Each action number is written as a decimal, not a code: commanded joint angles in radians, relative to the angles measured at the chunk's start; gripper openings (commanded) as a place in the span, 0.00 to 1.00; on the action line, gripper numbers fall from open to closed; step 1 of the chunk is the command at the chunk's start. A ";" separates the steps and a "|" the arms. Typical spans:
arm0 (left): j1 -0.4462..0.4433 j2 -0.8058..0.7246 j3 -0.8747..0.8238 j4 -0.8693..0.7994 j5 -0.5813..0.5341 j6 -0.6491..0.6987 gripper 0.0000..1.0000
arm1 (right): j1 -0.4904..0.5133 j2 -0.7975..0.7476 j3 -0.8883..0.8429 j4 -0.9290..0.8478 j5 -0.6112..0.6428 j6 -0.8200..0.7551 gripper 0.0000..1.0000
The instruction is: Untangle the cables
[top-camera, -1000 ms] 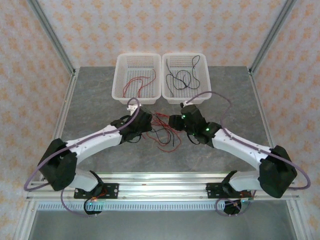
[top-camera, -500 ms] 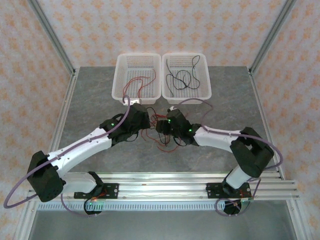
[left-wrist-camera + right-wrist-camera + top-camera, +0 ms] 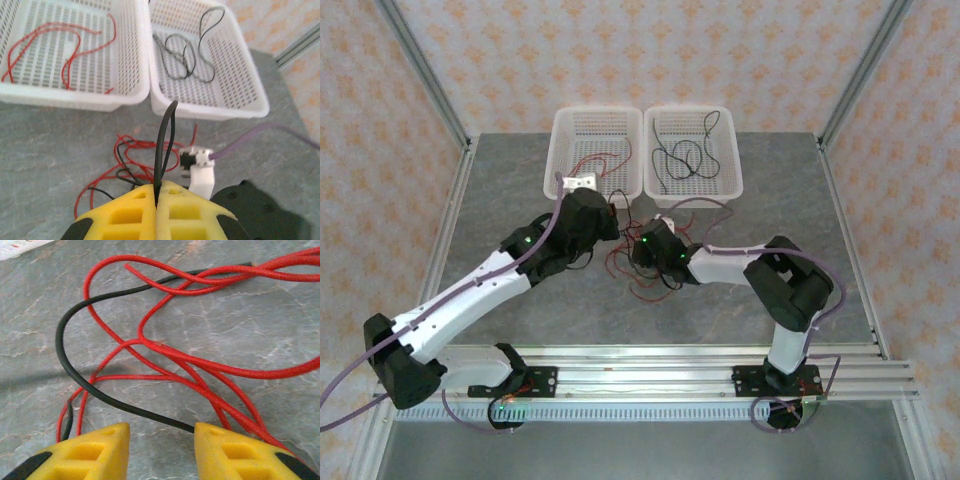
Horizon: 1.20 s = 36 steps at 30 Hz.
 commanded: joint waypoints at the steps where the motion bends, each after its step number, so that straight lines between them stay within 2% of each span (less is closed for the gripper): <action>1: -0.009 -0.022 0.075 -0.055 -0.052 0.049 0.00 | 0.003 -0.012 -0.038 -0.023 0.085 0.016 0.36; 8: -0.009 -0.013 0.199 -0.098 -0.095 0.110 0.00 | 0.000 -0.034 -0.095 -0.014 0.103 0.035 0.32; 19: -0.008 0.058 0.386 -0.110 -0.125 0.195 0.00 | -0.003 -0.098 -0.157 0.000 0.093 0.036 0.31; 29: 0.002 0.304 0.658 -0.089 -0.200 0.317 0.00 | -0.002 -0.364 -0.193 -0.078 0.078 -0.051 0.38; 36: 0.027 0.485 0.797 -0.024 -0.172 0.358 0.00 | -0.003 -0.635 -0.250 -0.221 0.125 -0.093 0.42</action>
